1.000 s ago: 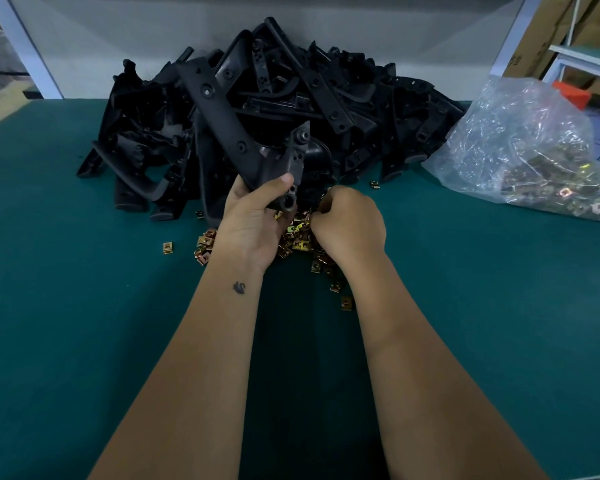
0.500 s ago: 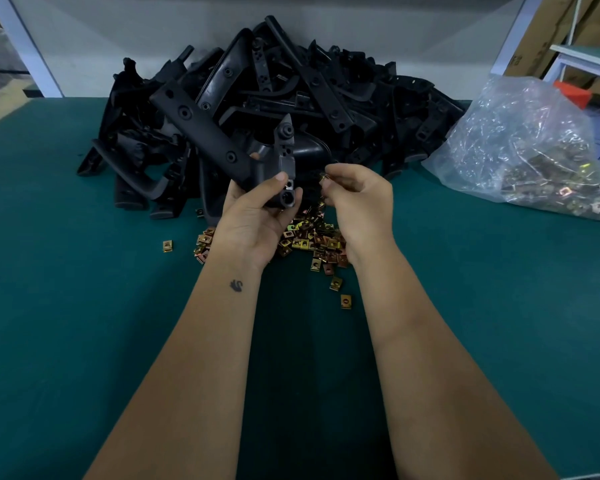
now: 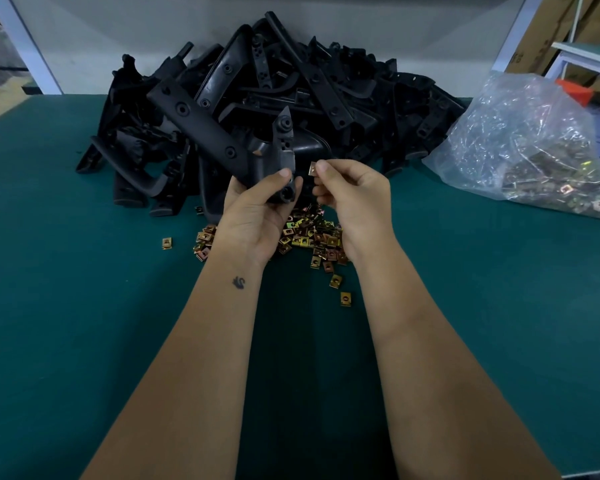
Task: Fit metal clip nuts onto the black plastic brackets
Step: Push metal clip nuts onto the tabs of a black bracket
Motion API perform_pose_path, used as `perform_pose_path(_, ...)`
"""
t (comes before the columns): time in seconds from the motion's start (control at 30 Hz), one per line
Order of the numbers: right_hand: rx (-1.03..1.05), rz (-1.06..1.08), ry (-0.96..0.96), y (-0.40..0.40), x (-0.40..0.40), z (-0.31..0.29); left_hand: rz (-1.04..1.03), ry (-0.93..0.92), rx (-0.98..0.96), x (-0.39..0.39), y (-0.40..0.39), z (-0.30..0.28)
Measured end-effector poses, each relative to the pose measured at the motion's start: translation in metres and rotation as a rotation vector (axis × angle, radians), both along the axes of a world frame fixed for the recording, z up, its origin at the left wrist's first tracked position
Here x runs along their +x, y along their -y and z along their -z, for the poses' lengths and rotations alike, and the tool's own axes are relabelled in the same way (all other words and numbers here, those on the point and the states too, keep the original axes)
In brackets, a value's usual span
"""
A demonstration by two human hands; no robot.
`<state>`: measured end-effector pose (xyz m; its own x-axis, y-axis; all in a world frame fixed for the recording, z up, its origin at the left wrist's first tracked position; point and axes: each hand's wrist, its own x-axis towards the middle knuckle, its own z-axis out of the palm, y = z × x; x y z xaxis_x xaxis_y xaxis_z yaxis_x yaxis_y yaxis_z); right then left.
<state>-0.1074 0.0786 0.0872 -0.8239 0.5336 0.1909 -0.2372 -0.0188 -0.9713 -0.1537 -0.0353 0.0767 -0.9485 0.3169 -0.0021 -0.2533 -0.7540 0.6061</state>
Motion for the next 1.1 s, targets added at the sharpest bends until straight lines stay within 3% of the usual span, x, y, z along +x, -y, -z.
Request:
perform_pose_path(0.3, 0.109, -0.098, 0.012, 0.002, -0.0045, 0.0048, -0.054, -0.132, -0.091, 0.0, -0.0047, 0.0006)
perform_pose_path(0.77, -0.1, -0.255, -0.037, 0.0014, -0.0031, 0.0022, -0.068, -0.06, -0.102, -0.0032, 0.0012, 0.0015)
perform_pose_path(1.1, -0.08, -0.353, -0.03, 0.0007, -0.0017, 0.0047, -0.015, -0.051, -0.108, 0.0001, 0.0049, -0.0026)
